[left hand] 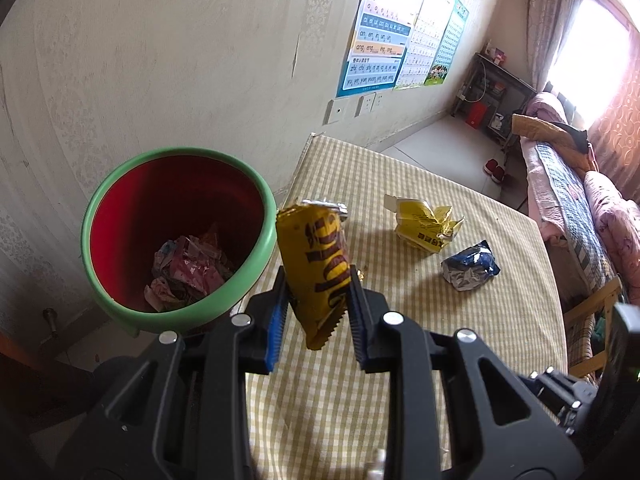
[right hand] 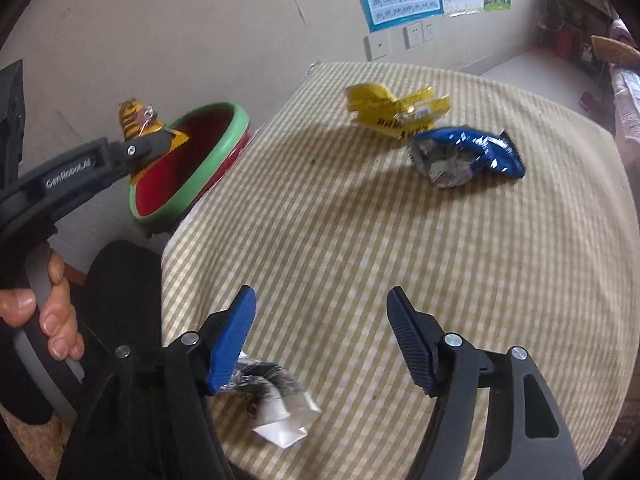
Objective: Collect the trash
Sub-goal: 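Carry the white cup and yellow wrapper over the red bucket with both tools, then open both tools to drop the cup and yellow wrapper into the bucket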
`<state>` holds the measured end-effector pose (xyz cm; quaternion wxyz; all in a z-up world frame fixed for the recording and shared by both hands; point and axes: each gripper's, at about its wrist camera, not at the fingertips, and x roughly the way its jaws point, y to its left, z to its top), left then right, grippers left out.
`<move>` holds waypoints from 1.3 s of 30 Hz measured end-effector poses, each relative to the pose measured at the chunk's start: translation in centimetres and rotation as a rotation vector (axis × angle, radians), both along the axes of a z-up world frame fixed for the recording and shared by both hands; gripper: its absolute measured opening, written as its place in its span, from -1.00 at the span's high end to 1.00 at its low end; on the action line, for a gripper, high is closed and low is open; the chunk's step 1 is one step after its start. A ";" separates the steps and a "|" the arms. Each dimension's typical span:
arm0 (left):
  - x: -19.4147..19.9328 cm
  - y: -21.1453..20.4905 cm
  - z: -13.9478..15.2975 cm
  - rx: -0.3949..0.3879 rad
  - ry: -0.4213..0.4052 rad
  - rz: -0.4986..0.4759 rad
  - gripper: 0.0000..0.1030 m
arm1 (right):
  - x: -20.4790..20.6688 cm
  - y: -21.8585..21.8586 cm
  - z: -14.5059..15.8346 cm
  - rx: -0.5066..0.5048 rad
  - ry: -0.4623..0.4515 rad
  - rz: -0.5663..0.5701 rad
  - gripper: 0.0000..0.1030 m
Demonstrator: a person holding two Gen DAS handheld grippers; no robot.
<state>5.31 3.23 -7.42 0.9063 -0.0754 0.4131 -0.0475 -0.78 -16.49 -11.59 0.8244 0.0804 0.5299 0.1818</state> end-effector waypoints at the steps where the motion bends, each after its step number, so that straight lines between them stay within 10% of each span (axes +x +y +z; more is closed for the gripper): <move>1: 0.0 0.0 0.0 0.000 0.001 0.000 0.48 | -0.2 0.3 -0.3 0.032 0.023 0.018 -0.30; 11: 0.0 0.3 -0.1 0.008 0.005 0.005 0.48 | -2.7 2.4 -3.4 0.011 0.151 0.164 -0.31; 15: -0.1 0.1 -0.2 0.015 0.006 0.001 0.48 | -2.9 2.7 -4.0 0.029 0.173 0.172 0.22; 39: 5.2 13.0 0.4 0.000 0.010 0.241 0.48 | 11.0 11.1 4.8 0.192 -0.066 0.077 0.37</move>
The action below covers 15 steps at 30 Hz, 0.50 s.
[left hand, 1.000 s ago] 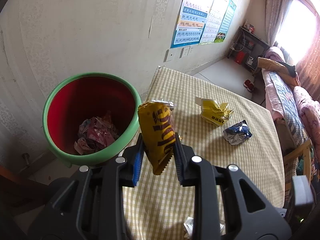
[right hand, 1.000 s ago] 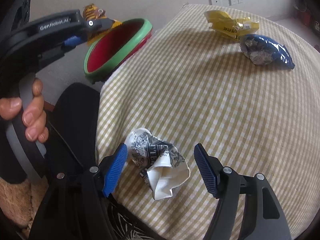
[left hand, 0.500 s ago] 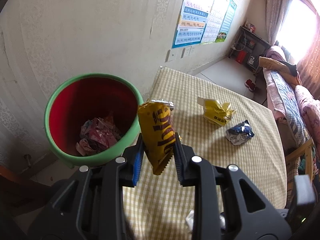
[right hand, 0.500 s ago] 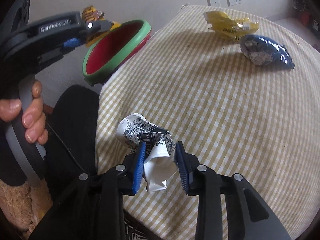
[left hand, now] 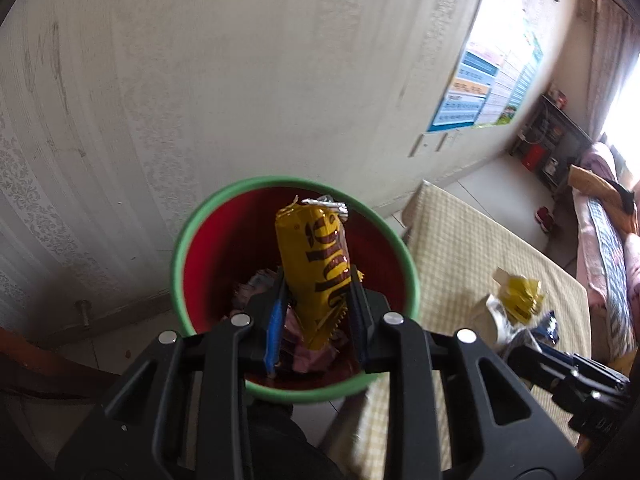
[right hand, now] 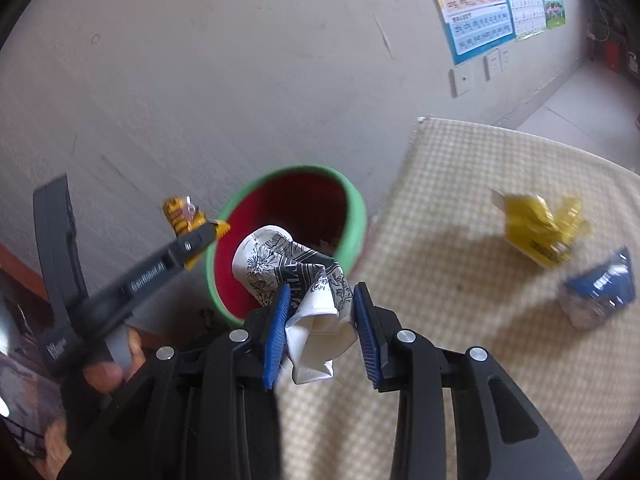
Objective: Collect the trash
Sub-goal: 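Open both tools to drop the cup and yellow wrapper into the bucket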
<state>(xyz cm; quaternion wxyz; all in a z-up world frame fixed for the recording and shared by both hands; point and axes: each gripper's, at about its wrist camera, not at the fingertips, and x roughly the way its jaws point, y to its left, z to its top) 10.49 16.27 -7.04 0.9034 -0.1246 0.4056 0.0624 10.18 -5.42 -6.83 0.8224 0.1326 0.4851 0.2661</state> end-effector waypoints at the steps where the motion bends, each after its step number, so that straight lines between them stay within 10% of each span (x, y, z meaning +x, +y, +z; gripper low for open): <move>1: 0.4 0.7 -0.1 -0.001 0.005 0.012 0.48 | 0.9 0.7 0.0 0.007 0.007 -0.001 0.37; 5: 1.2 2.4 -0.6 -0.002 0.017 0.043 0.46 | 3.3 3.0 -0.1 0.030 0.026 -0.002 0.32; 11: 1.0 2.7 -1.6 -0.015 0.018 0.061 -0.12 | 4.4 3.7 -0.3 0.062 0.009 -0.032 -0.21; 15: 0.5 1.6 -1.9 0.000 0.013 0.024 -0.25 | 3.5 -2.8 -0.9 -0.010 -0.035 -0.271 -0.26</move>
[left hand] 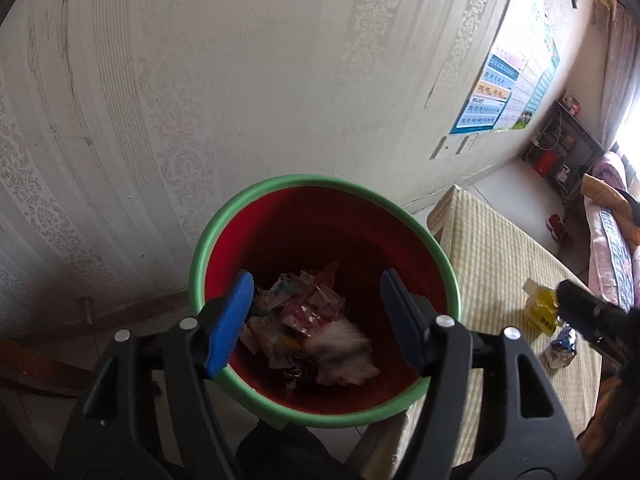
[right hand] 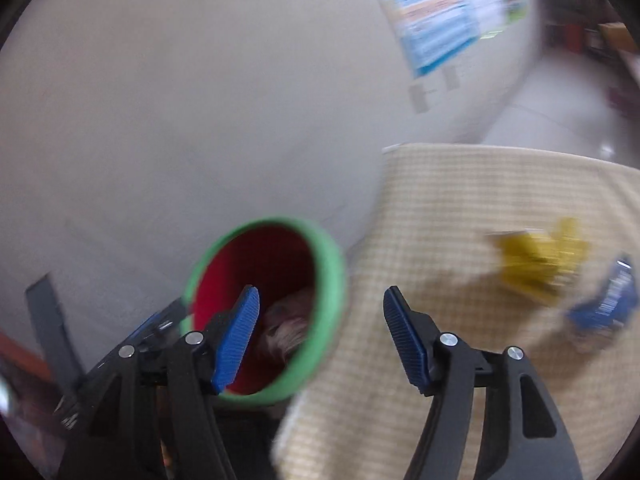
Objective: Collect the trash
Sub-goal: 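Open both tools to drop the cup and yellow wrapper into the bucket, then grasp the blue-silver wrapper with the right tool while the left tool grasps the yellow-white wrapper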
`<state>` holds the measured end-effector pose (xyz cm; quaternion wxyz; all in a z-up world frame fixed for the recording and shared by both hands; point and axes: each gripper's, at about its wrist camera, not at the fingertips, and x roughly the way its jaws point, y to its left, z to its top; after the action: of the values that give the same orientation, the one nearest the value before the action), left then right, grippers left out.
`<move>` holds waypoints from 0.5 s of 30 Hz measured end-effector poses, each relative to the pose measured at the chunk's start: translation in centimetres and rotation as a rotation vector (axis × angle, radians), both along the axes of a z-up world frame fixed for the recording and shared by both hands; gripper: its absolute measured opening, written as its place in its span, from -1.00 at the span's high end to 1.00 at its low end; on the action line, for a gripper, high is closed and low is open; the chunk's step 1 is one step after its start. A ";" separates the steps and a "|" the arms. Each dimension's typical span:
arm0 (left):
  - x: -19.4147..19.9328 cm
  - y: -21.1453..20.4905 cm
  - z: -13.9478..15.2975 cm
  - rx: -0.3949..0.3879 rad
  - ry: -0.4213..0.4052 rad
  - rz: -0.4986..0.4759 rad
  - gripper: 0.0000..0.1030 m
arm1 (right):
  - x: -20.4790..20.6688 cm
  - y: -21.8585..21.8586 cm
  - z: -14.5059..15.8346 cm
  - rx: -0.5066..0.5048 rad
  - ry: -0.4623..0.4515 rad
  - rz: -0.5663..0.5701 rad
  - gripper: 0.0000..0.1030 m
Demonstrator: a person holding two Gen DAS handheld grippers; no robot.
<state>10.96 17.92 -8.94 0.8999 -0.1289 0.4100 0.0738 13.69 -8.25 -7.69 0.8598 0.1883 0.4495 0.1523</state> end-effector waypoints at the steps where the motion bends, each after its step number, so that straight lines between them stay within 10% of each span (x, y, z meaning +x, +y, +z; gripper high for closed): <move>1: -0.1 -0.3 0.0 -0.009 -0.003 -0.004 -0.27 | -0.3 -2.2 -0.3 -0.016 -0.004 -0.083 -0.28; 7: 0.2 -3.4 0.4 -0.034 -0.022 -0.086 -0.33 | -1.5 -15.5 -4.3 -0.090 0.122 -0.537 -0.32; 15: 0.4 -8.7 0.4 -0.028 0.003 -0.212 -0.36 | 0.6 -17.8 -8.5 -0.035 0.253 -0.512 -0.23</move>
<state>11.34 9.20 -8.56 0.9002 -0.0973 0.4237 -0.0272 14.29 -26.02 -16.16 0.8105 0.2984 0.4935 -0.1022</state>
